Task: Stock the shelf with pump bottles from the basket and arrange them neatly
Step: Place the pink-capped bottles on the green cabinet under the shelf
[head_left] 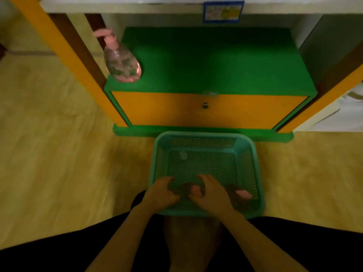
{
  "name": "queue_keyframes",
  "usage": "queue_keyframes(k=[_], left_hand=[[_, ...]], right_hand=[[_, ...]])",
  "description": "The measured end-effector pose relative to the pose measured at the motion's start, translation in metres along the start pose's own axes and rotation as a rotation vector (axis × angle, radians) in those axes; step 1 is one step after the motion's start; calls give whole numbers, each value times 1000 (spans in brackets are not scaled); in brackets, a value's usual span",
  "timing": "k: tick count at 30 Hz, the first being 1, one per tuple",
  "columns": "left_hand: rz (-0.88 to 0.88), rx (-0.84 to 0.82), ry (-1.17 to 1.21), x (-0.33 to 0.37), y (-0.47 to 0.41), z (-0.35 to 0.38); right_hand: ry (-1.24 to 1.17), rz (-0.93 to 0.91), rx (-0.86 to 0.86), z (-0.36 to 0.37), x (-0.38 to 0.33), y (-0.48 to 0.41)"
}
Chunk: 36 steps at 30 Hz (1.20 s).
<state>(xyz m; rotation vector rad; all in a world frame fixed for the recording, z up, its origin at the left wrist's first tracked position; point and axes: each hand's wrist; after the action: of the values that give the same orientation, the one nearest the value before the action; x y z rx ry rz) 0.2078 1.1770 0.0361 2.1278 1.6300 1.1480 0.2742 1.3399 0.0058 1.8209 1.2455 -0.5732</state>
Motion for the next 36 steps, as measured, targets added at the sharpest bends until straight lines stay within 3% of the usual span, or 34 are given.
queue_keyframes(k=[4,7,12,22,30,36], left_hand=[[73,79,-154,-34,-4,36],[128,228,-133,-43,-7,49],[203,328,-137,-51,-12,50],[249,279,-84,-43,-14,50],[291,324,-20,-17,4,-22],[358,408,-31,12,46,-108]], right_hand=[[154,-2,-58,27,11,4],[154,8,22,35,13,0],[164,3,99,37,12,-9],[263,90,-14,34,4,-21],[139,-64,90,-10,-28,-11],[-77,-284,155,-79,-98,-1]])
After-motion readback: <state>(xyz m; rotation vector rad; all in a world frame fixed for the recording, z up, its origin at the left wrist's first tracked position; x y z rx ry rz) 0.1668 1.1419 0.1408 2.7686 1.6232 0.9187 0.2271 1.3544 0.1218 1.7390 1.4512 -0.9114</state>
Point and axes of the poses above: each hand's wrist, its own y-axis away from the middle knuckle, its own z-axis out of the palm, x = y × z, and after that the axes turned 13 degrees about -y, right-handed
